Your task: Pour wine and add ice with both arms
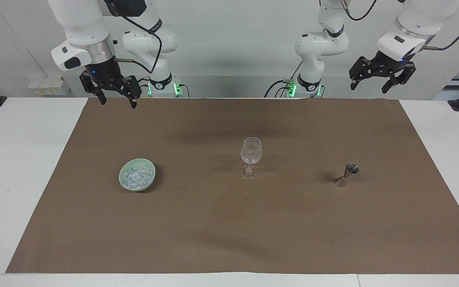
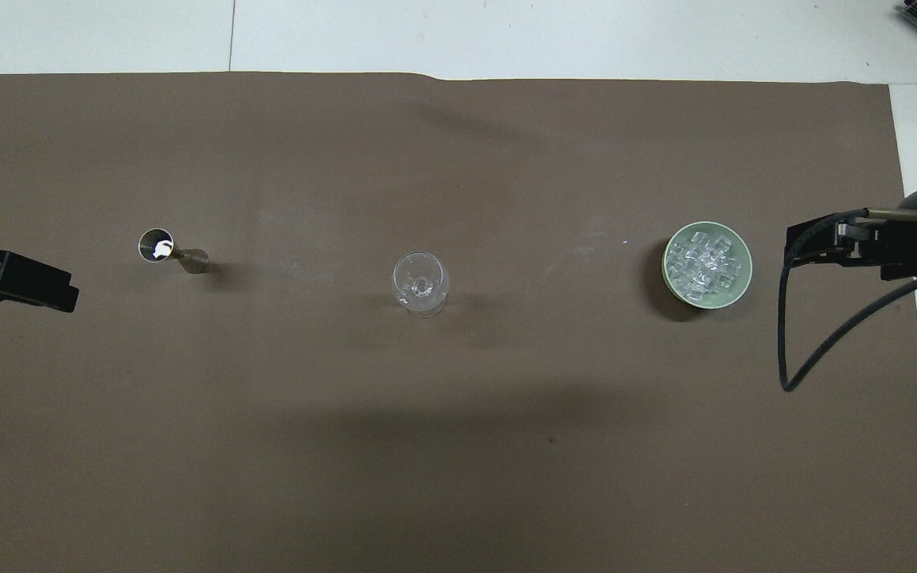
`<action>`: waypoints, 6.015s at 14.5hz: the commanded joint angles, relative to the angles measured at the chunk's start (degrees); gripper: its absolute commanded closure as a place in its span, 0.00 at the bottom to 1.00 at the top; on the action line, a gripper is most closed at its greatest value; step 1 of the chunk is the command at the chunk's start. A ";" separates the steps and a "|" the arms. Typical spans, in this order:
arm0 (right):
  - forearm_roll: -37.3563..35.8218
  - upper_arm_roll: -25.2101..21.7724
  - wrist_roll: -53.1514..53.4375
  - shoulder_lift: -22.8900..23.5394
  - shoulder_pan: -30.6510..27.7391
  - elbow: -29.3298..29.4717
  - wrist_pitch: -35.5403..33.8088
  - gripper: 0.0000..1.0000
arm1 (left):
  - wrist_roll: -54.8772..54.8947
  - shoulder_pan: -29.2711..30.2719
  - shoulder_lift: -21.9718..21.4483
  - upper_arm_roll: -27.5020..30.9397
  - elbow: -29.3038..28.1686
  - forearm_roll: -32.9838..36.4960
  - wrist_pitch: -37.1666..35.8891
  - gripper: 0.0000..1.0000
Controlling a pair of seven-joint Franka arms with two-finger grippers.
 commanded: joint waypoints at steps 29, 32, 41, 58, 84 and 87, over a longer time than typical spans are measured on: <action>1.13 0.14 -1.55 -0.23 -0.78 -0.33 -0.29 0.00 | -26.86 0.82 -1.82 4.25 -11.91 -5.14 10.35 0.00; 1.13 0.14 -1.55 -0.23 -0.78 -0.33 -0.29 0.00 | -34.95 0.91 -0.94 4.78 -11.91 -9.00 8.16 0.00; 1.13 0.14 -1.55 -0.23 -0.78 -0.33 -0.29 0.00 | -44.62 4.60 5.56 11.90 -8.39 -21.39 4.89 0.00; 1.13 0.14 -1.55 -0.23 -0.78 -0.33 -0.29 0.00 | -53.25 0.29 22.18 34.14 -7.07 -46.01 6.73 0.00; 1.13 0.14 -1.55 -0.23 -0.78 -0.33 -0.29 0.00 | -46.57 3.55 30.35 28.96 -16.92 -60.86 13.59 0.00; 1.13 0.14 -1.55 -0.23 -0.78 -0.33 -0.29 0.00 | -46.57 3.72 31.75 26.67 -17.09 -63.24 16.92 0.00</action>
